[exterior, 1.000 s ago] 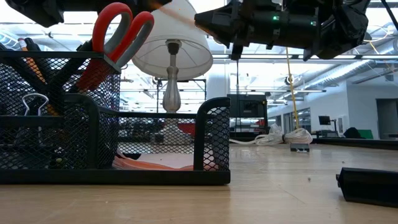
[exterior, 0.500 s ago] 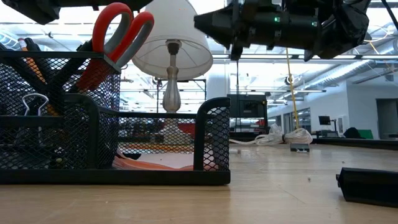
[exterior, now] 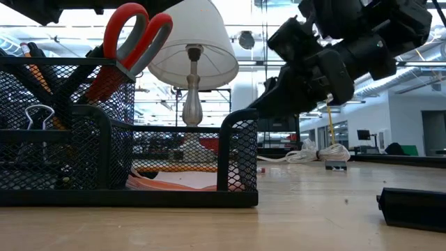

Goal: Pick and place office supplies into organizer
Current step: Put the yellow pencil into the black desk organizer

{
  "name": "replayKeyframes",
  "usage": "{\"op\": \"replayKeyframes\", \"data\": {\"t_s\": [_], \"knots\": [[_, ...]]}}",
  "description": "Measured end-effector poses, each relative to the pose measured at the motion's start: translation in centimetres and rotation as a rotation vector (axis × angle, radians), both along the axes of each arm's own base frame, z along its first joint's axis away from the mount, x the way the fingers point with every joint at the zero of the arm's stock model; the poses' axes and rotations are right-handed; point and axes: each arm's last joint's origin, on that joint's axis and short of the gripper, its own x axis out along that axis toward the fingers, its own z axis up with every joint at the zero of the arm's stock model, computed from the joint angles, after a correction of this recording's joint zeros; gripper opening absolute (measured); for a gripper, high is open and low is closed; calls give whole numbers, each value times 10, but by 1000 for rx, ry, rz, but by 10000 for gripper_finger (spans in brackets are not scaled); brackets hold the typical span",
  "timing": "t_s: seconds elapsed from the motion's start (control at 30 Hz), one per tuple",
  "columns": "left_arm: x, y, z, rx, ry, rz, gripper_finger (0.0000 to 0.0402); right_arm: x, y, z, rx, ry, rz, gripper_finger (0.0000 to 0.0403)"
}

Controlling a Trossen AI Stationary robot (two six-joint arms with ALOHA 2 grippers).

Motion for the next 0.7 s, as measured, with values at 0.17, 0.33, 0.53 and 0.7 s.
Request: {"op": "replayKeyframes", "data": {"t_s": [0.17, 0.33, 0.53, 0.7], "knots": [[0, -1, 0, 11, -3, 8, 98, -3, 2, -14, 29, 43, -16, 161], [0, -1, 0, -11, -4, 5, 112, -11, -3, -36, 22, 127, -38, 240], [-1, -2, 0, -22, 2, -1, 113, -17, -6, -52, 16, 103, -37, 249], [-1, -2, -1, -22, 9, -2, 113, -16, -10, -62, 36, 65, -50, 215]]}}
